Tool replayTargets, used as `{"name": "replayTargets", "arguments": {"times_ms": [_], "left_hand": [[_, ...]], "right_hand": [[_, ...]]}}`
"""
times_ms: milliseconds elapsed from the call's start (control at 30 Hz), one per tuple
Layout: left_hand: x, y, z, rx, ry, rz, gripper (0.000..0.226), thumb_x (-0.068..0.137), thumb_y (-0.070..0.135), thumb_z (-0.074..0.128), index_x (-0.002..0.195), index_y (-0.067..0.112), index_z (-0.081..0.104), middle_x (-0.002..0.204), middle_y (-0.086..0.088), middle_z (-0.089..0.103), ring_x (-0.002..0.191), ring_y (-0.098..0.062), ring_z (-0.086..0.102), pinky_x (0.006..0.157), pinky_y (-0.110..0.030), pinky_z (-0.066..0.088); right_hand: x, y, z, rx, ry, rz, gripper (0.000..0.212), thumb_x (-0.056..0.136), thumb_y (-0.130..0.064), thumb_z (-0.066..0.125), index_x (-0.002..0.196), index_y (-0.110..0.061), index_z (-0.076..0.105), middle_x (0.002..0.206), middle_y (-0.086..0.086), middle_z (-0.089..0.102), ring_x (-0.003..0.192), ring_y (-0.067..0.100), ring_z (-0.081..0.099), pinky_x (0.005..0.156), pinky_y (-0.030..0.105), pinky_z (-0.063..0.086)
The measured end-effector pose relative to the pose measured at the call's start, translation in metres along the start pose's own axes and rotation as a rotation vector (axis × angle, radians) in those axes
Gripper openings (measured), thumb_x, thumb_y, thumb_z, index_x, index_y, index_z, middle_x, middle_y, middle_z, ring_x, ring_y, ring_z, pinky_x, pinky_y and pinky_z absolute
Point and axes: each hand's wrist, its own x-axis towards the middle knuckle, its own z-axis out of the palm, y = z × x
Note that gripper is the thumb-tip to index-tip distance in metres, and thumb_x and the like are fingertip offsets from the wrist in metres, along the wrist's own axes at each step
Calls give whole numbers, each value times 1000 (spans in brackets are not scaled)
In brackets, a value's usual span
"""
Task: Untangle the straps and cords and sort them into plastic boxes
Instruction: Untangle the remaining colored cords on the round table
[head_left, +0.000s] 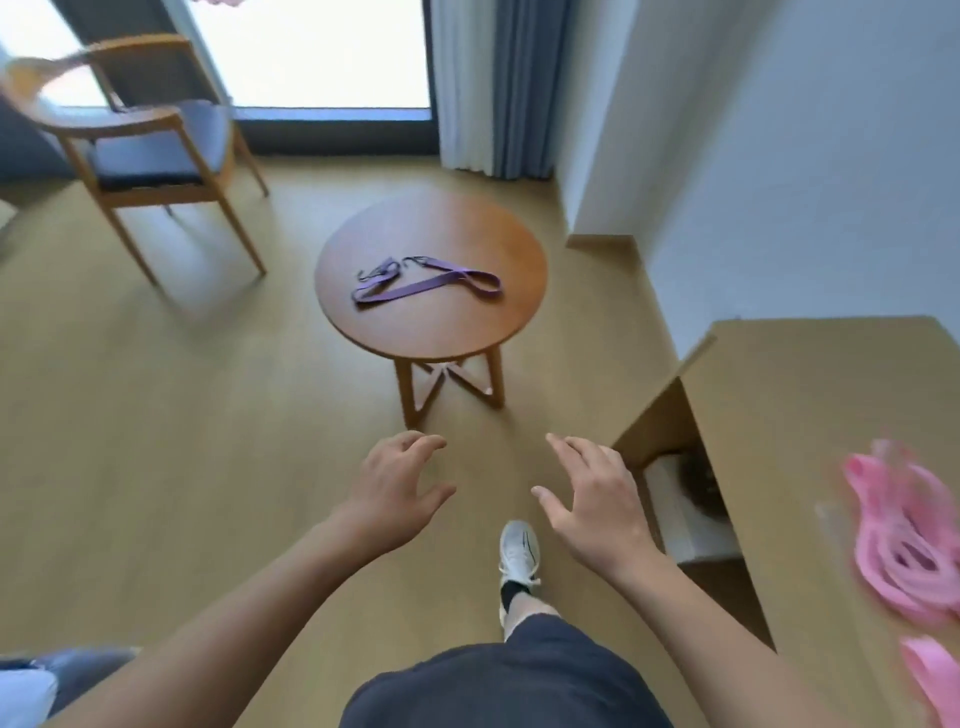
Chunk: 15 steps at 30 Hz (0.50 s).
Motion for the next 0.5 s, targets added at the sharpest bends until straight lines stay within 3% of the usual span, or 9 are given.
{"name": "replayTargets", "arguments": {"times_ms": [267, 500], "left_hand": [[100, -37, -45, -48, 60, -241, 56, 96, 42, 69, 146, 21, 55, 147, 0, 55, 139, -20, 46, 113, -29, 35], [195, -55, -77, -86, 51, -351, 58, 98, 44, 66, 149, 23, 51, 150, 2, 52, 141, -17, 44, 116, -33, 36]], "right_hand": [[176, -17, 16, -27, -227, -182, 73, 92, -51, 58, 155, -27, 30, 153, 1, 39, 142, 20, 29, 118, 38, 27], [304, -30, 22, -37, -318, -258, 74, 91, -53, 58, 155, -28, 30, 154, 1, 39, 141, 20, 30, 117, 36, 29]]}}
